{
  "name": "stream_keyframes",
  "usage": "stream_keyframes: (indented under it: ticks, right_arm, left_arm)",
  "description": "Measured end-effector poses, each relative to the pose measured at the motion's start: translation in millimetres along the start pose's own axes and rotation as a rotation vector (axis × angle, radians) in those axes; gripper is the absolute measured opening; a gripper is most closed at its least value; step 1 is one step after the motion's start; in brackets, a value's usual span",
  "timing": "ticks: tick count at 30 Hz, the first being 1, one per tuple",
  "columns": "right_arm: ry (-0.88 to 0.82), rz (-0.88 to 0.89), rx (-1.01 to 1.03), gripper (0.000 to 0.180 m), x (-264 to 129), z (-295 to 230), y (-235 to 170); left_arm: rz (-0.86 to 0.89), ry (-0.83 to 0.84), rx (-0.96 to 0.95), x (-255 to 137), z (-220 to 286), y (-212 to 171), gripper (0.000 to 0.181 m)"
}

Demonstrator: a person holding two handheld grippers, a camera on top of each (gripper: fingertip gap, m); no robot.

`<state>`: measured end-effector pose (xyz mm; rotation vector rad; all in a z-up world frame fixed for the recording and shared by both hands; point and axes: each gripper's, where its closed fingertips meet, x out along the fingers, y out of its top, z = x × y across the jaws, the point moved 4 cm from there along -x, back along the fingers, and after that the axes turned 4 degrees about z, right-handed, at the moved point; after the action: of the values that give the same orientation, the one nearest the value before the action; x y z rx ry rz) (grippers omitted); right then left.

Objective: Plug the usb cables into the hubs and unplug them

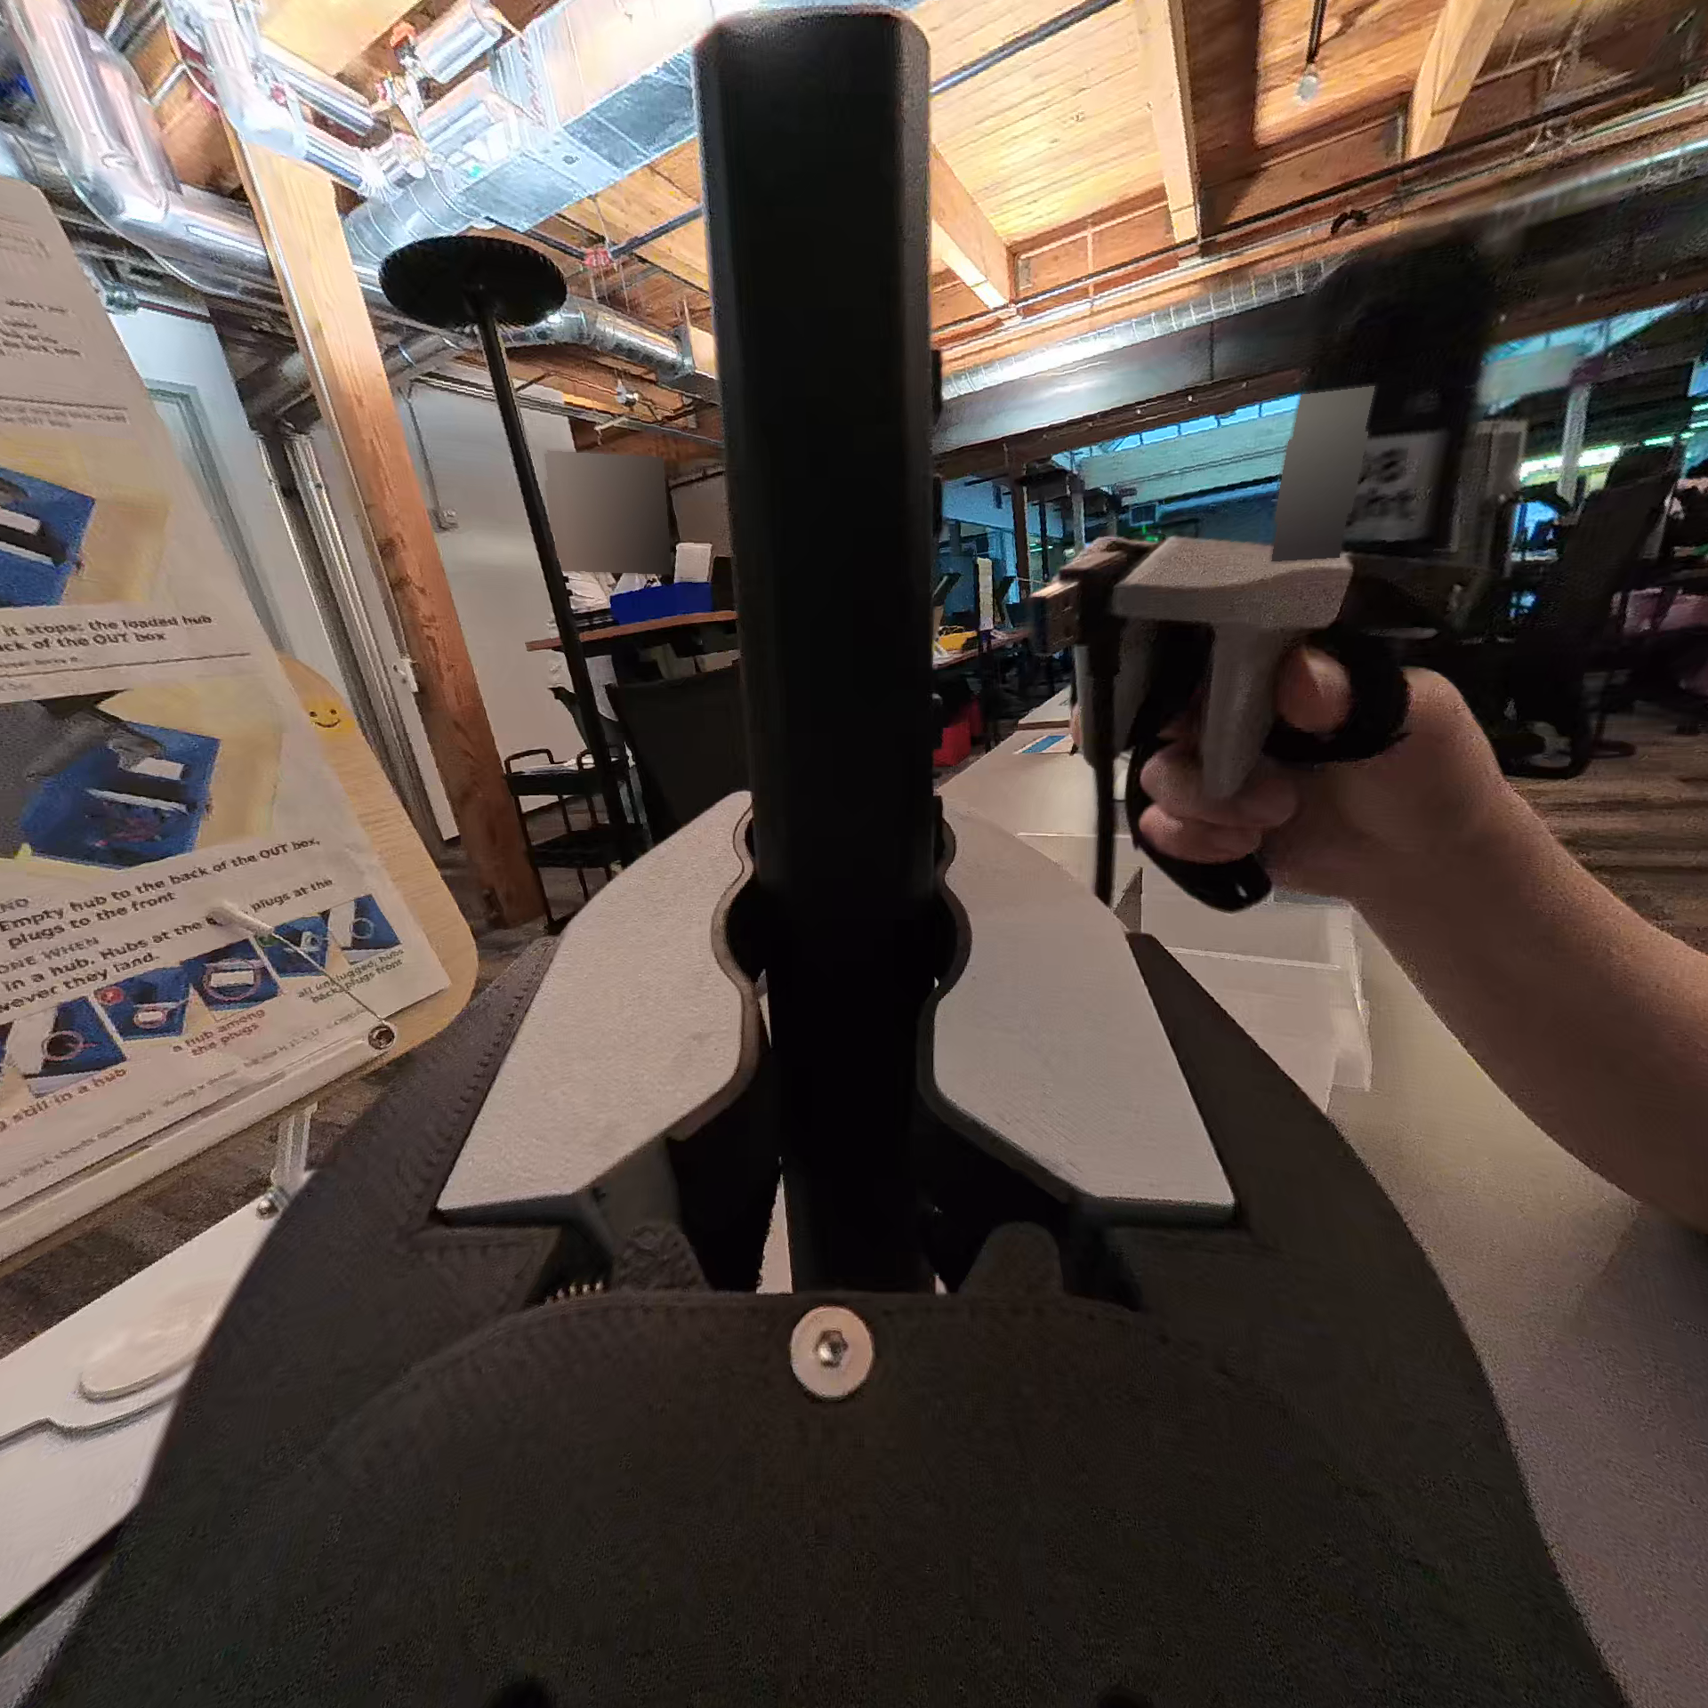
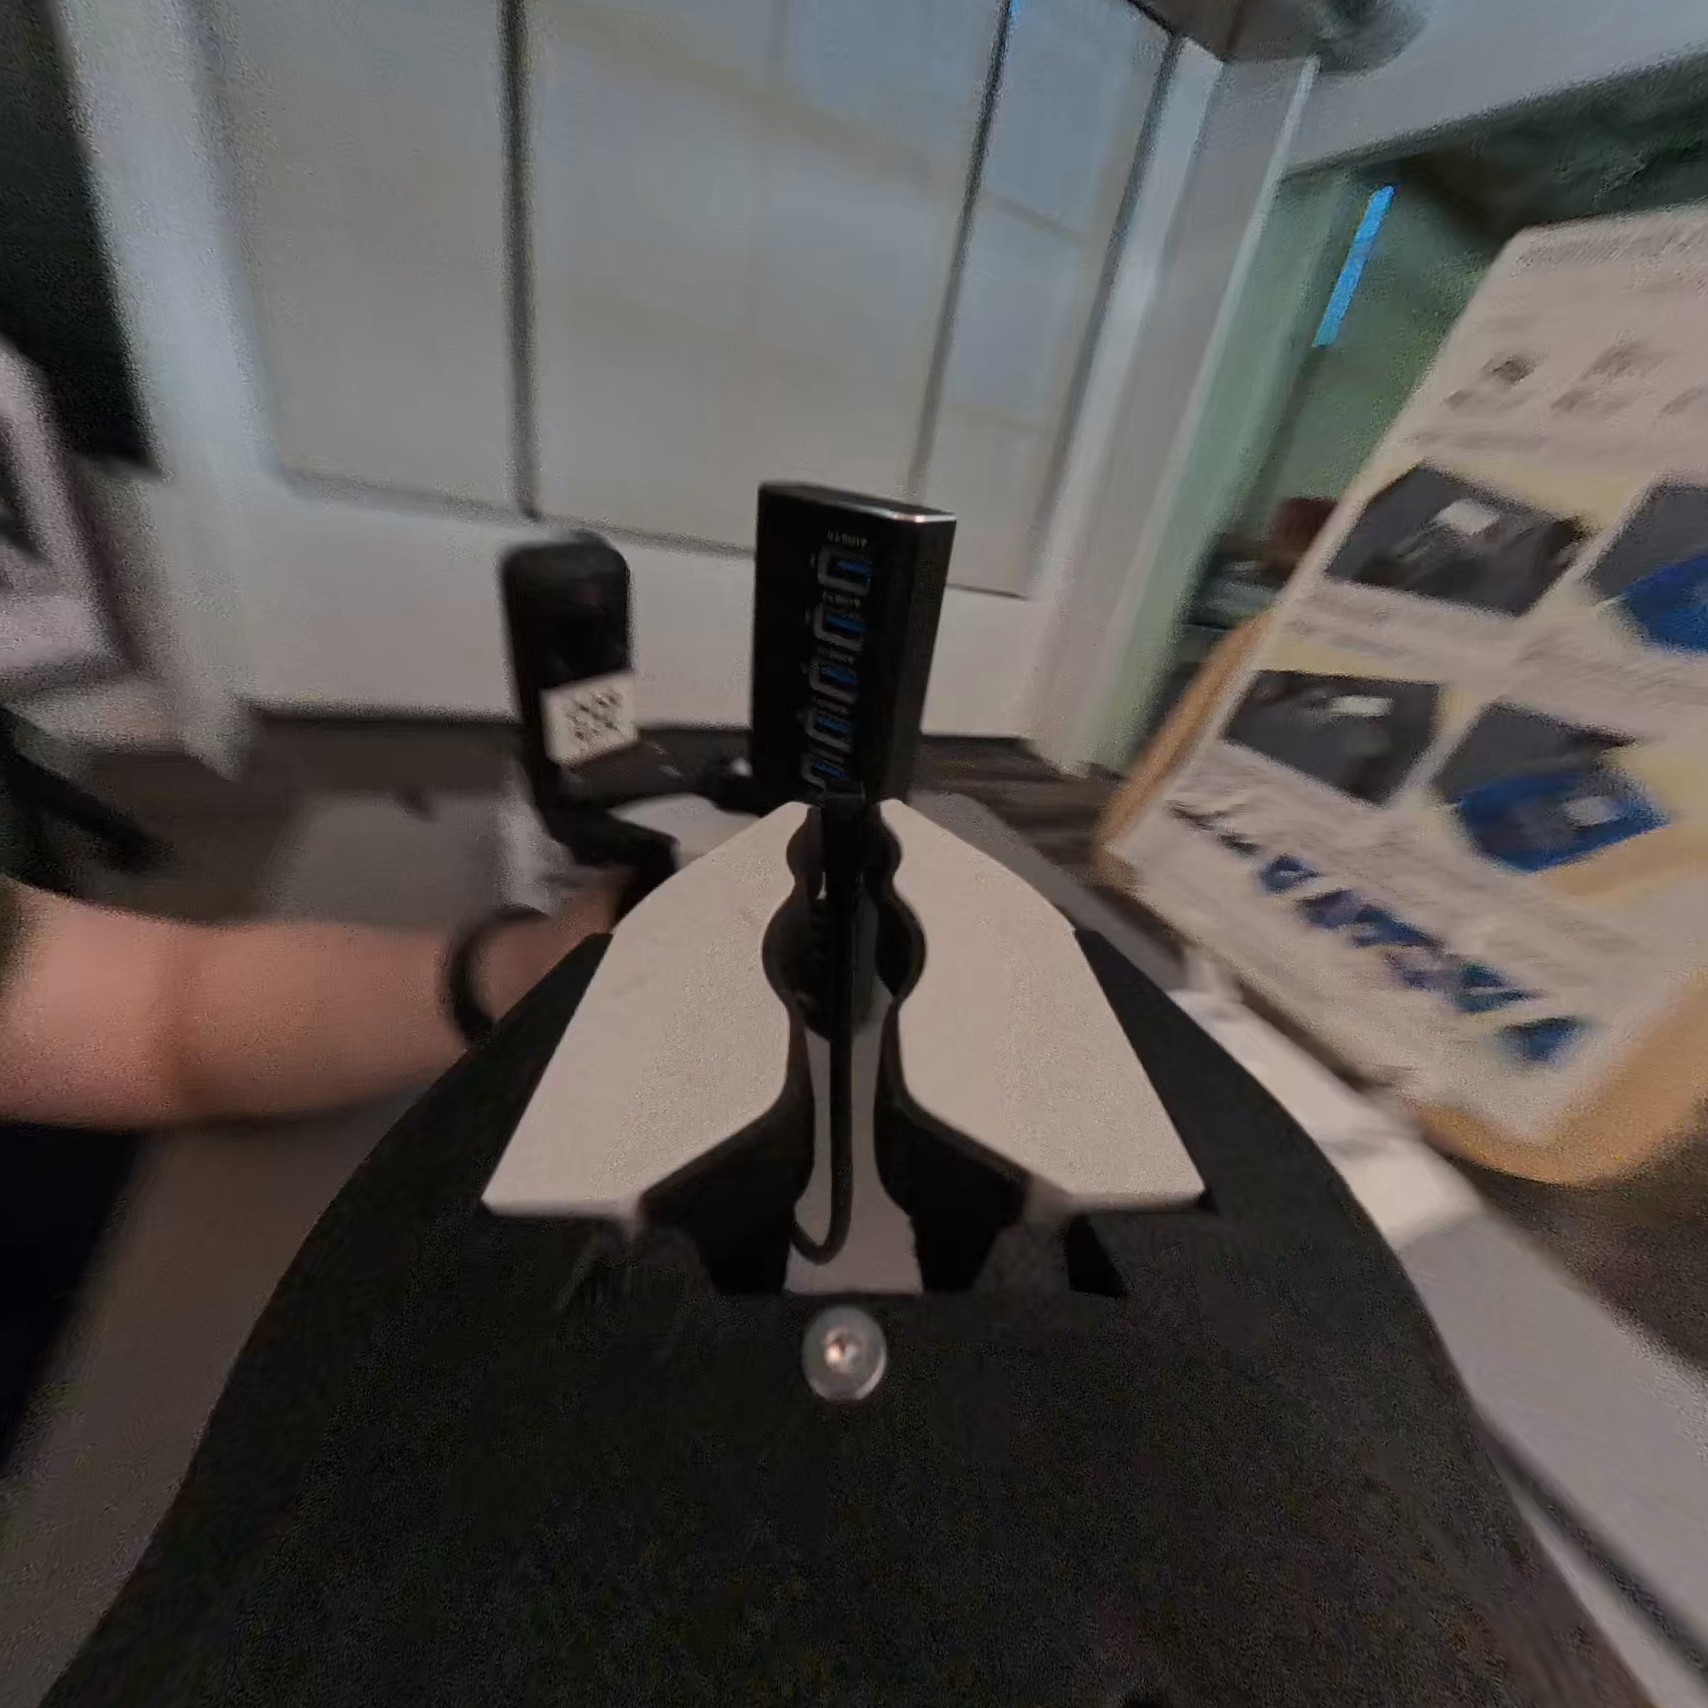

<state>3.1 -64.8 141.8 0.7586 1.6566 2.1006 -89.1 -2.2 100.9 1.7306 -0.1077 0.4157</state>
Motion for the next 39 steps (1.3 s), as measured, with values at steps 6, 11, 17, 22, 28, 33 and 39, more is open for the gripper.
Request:
stream_keyframes:
  ticks: [6,11,17,22,28,33,39]
  right_arm:
    - [0.171,0.144,0.479,0.008,-1,12,-6]
    - [0.091,0.039,0.511,0.008,2,36,-42]
    - [-0.176,-0.310,-0.413,0.008,2,65,-122]
    - [-0.017,-0.530,-0.571,0.009,16,50,-193]
    - [-0.060,-0.436,-0.206,0.009,12,64,-184]
    - [-0.160,-0.127,0.253,0.008,-2,89,-136]
    - [-0.225,0.257,1.195,0.008,-38,135,-182]
  left_arm:
    - [-0.006,0.021,-0.025,-1,-5,-1,0.029]
    - [-0.020,0.047,-0.021,-4,-13,1,0.029]
    - [-0.009,0.090,0.002,-16,-28,17,0.030]
    - [-0.024,0.102,-0.023,-22,-39,19,0.031]
    - [-0.158,0.102,-0.148,-22,-62,-30,0.029]
    - [-0.098,0.074,-0.289,-24,-73,-66,0.029]
    - [-0.050,0.054,-0.305,-26,-72,-47,0.029]
